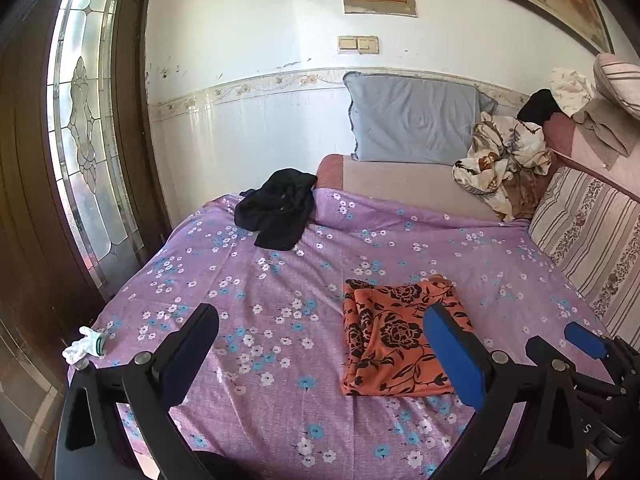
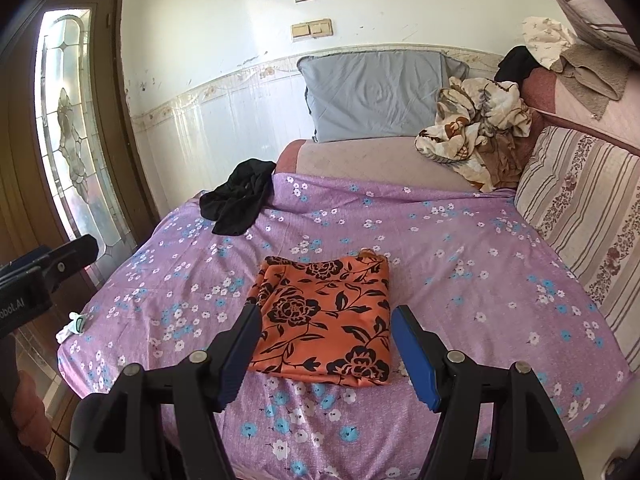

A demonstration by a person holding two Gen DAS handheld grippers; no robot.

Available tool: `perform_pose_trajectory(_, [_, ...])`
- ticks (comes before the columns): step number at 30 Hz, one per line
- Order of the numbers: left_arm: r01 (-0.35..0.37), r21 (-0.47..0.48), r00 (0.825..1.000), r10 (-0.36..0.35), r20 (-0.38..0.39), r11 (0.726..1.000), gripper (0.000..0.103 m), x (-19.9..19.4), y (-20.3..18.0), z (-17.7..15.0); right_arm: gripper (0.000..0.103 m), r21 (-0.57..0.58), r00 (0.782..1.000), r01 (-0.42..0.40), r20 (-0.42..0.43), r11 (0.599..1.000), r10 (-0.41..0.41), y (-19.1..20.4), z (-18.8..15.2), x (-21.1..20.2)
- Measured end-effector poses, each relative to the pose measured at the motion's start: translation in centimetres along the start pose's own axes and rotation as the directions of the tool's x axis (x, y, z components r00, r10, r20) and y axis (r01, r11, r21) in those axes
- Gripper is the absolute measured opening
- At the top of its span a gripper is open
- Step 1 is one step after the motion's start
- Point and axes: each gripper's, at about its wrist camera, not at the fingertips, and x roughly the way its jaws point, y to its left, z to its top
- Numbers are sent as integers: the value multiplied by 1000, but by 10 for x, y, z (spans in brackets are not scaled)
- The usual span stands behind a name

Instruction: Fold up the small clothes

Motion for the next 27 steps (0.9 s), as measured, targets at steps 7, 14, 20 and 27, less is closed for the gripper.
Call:
perform_pose_trajectory(7, [5, -11, 1000, -5, -4, 1000, 102, 5, 6, 0, 71, -31, 1000, -8, -14, 999, 8, 9, -1, 7])
perform_pose_trajectory(14, [32, -23, 999, -32, -26, 999, 102, 14, 10, 1, 71, -74, 1000, -8, -13, 997, 7, 18, 2, 11])
perform_pose_trajectory(20, [58, -57, 998, -59, -18, 997, 102, 24, 18, 5, 71, -104, 1000, 0, 6, 995, 1, 23, 15, 15])
perform_pose_trajectory(27, [21, -69, 1000, -19, 20, 997, 102, 51, 17, 19, 71, -101, 1000, 22, 15, 995, -20, 8, 36, 42])
